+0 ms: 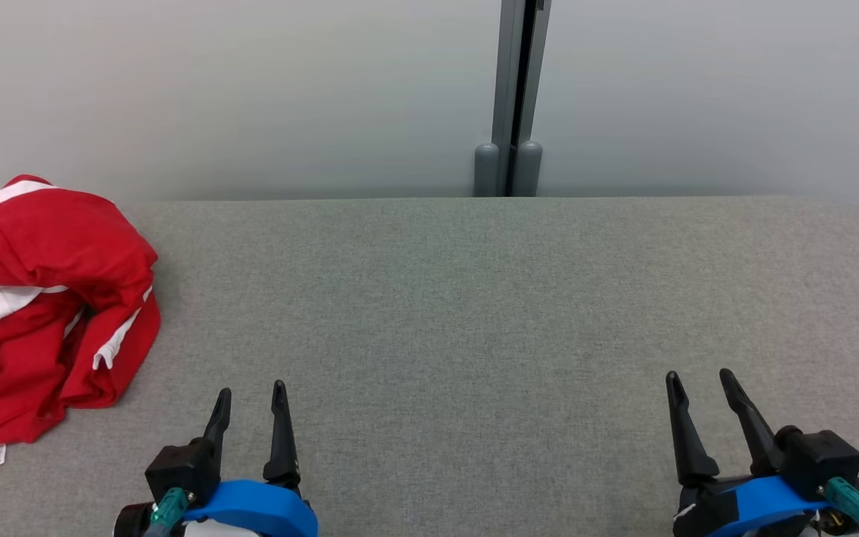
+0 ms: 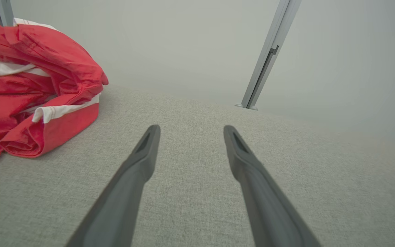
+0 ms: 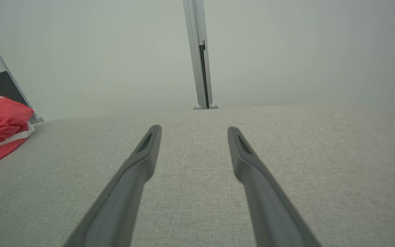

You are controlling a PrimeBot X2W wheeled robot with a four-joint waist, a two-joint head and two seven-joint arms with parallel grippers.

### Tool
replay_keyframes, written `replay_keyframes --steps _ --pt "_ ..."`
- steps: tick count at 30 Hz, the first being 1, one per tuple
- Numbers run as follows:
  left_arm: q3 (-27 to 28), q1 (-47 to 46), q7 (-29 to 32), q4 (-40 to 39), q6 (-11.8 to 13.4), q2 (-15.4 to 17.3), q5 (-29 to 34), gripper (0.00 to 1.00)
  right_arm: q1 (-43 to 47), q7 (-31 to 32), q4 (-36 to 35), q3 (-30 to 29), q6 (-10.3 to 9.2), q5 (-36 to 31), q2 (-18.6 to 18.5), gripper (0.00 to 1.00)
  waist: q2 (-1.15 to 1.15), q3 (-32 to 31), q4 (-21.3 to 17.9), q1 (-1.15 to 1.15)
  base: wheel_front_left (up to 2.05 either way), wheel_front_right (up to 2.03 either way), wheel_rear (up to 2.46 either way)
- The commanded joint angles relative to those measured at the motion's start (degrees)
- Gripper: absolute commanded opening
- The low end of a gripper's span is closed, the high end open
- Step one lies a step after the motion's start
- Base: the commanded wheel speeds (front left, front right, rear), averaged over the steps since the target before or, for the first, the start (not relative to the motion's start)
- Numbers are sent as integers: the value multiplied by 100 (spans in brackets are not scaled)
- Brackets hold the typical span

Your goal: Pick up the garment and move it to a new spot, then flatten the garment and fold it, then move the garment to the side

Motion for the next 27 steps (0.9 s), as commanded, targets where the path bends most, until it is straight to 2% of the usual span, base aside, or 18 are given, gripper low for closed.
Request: replay_keyframes --steps 1,16,27 --pt "-47 -77 -45 23 24 16 112 100 -53 -48 17 -4 14 -128 -47 100 0 -1 10 0 0 0 0" --pt "-171 -121 -212 277 62 15 399 100 -68 -214 200 -56 16 -743 -51 100 0 -19 25 0 0 0 0" --pt "-145 -131 -208 318 67 14 253 100 -84 -211 260 -110 16 -582 -51 100 0 -26 11 0 0 0 0"
